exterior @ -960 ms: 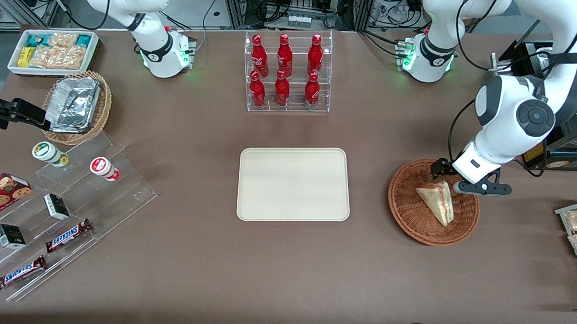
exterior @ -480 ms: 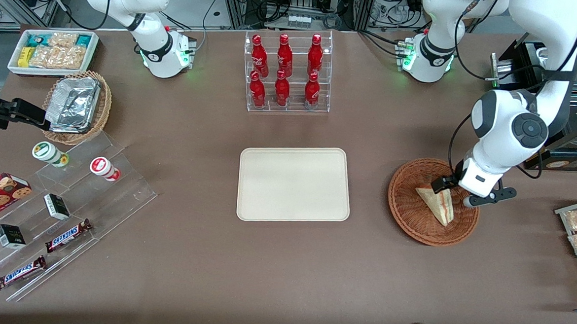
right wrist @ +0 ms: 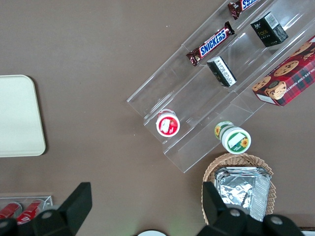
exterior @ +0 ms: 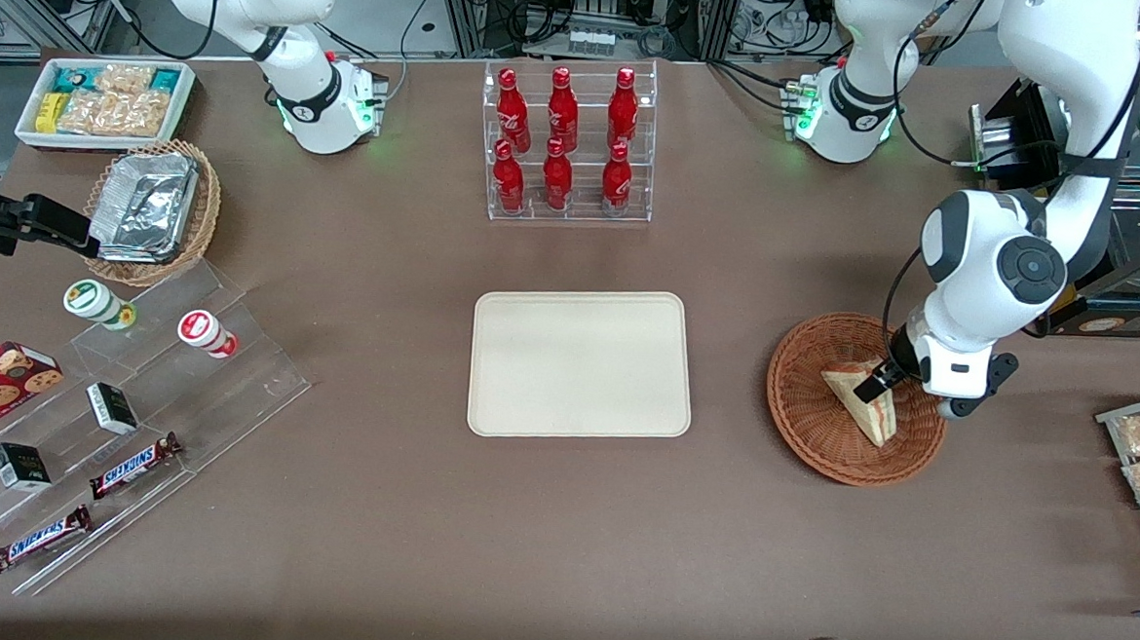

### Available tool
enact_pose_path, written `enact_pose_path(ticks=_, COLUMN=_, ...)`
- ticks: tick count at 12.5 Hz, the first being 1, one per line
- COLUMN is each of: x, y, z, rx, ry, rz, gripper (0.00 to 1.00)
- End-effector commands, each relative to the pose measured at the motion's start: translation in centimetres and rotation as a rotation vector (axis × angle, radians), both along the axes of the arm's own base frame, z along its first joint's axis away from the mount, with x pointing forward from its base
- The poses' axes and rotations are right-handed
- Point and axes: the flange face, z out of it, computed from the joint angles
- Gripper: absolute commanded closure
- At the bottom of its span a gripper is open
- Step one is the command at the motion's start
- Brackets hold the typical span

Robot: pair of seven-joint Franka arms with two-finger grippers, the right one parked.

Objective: Place sandwich from basket to tray
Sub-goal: 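Close the left gripper on the sandwich and lift it from the basket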

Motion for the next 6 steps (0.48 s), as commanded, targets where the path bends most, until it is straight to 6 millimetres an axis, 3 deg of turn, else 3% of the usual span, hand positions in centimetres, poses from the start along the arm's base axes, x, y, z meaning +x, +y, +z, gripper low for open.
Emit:
enact_pose_path(ticks=1, x=-0.1, y=-0.3, z=-1.2, rx=0.004, ry=0.008, rz=0.026, gripper=0.00)
enact_pose_path(ticks=4, x=0.0, y=-0.5, z=-3.6, rx=0.001, ry=0.036, rz=0.023, gripper=0.00)
enact_pose_path(ticks=6, x=-0.1, y=-0.4, z=-4.2, rx=0.002, ry=0.047, rz=0.012, gripper=0.00)
